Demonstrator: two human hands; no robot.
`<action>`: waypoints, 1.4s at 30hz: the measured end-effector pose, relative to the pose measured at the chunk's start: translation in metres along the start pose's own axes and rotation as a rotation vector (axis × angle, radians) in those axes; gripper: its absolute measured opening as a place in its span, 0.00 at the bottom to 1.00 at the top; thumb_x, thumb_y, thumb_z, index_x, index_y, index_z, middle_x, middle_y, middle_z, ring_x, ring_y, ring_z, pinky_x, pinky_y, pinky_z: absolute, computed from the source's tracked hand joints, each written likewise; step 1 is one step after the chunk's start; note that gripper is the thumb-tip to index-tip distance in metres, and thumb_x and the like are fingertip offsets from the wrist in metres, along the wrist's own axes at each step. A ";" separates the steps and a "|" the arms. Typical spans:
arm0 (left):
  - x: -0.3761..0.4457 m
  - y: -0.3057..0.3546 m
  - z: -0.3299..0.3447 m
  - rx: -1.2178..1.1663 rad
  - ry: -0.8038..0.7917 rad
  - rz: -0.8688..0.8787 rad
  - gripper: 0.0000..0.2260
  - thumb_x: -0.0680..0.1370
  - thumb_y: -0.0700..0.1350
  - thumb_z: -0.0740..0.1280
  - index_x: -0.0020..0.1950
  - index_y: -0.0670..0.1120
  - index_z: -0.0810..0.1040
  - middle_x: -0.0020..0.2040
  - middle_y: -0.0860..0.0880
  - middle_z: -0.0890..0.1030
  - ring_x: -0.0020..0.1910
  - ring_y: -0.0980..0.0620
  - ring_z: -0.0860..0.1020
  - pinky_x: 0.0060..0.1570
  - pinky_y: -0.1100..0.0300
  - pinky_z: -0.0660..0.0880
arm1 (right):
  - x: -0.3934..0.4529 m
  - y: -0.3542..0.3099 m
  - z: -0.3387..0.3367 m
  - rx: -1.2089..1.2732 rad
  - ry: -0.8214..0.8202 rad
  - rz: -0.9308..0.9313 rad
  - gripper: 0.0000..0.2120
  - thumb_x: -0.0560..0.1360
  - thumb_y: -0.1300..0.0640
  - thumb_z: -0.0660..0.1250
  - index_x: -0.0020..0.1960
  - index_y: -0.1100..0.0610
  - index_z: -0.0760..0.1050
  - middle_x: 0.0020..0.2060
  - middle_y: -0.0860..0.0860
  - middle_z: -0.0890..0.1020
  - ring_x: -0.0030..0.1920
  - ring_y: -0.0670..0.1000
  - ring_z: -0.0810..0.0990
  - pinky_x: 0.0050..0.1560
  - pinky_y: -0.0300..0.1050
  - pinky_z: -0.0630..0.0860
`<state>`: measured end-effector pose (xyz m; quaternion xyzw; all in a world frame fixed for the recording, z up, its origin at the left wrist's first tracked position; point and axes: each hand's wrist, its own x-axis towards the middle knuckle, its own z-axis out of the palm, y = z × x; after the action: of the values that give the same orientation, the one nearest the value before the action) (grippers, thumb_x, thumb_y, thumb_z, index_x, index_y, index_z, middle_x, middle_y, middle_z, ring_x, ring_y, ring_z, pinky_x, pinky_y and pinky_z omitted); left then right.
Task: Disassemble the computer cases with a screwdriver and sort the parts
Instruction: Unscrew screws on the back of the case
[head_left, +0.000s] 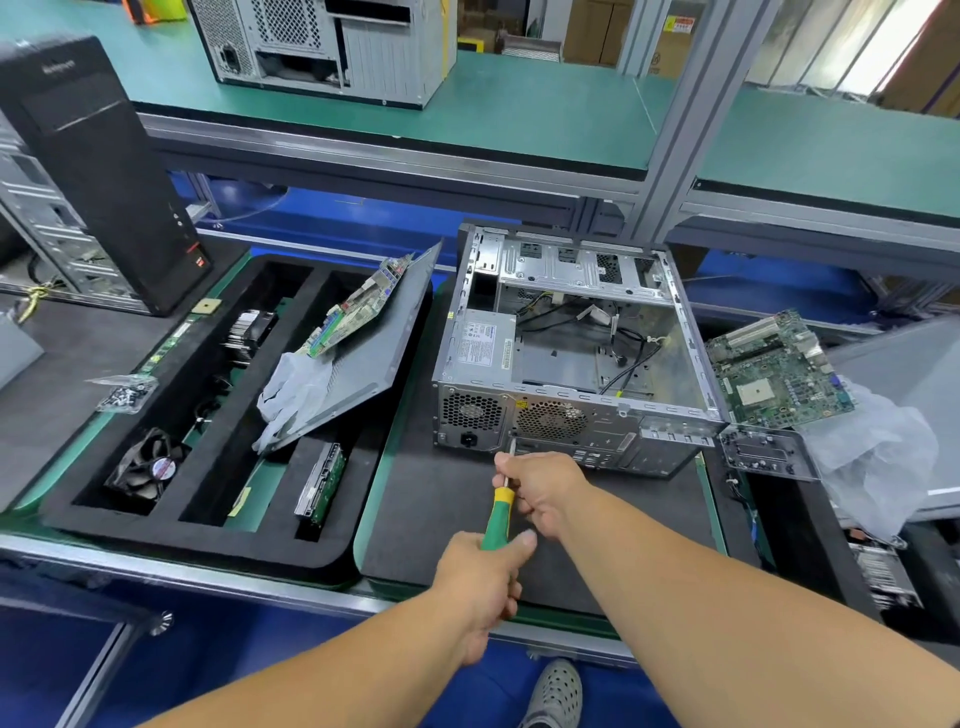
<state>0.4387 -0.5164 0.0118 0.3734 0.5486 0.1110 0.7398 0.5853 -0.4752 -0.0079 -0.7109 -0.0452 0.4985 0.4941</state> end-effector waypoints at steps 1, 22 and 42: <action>0.003 -0.002 -0.001 0.065 0.063 0.048 0.13 0.80 0.51 0.73 0.54 0.42 0.77 0.34 0.47 0.79 0.28 0.53 0.73 0.28 0.60 0.72 | 0.000 0.001 0.002 0.010 0.002 -0.004 0.05 0.77 0.59 0.74 0.47 0.60 0.79 0.30 0.55 0.82 0.20 0.45 0.72 0.20 0.35 0.61; -0.003 0.000 -0.012 -0.342 -0.181 -0.150 0.16 0.87 0.50 0.61 0.58 0.36 0.78 0.40 0.41 0.81 0.29 0.50 0.76 0.28 0.59 0.75 | -0.001 -0.001 0.000 0.011 0.012 -0.035 0.10 0.80 0.54 0.71 0.50 0.62 0.81 0.32 0.52 0.83 0.23 0.43 0.74 0.22 0.37 0.65; -0.003 0.004 -0.010 -0.305 -0.229 -0.197 0.22 0.87 0.57 0.58 0.62 0.39 0.77 0.39 0.42 0.82 0.29 0.51 0.75 0.27 0.60 0.71 | 0.006 -0.006 0.002 0.009 0.076 -0.081 0.06 0.78 0.59 0.74 0.44 0.61 0.81 0.32 0.56 0.83 0.26 0.46 0.80 0.21 0.36 0.68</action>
<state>0.4293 -0.5109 0.0159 0.2120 0.4716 0.0768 0.8525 0.5896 -0.4678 -0.0078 -0.7247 -0.0529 0.4508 0.5184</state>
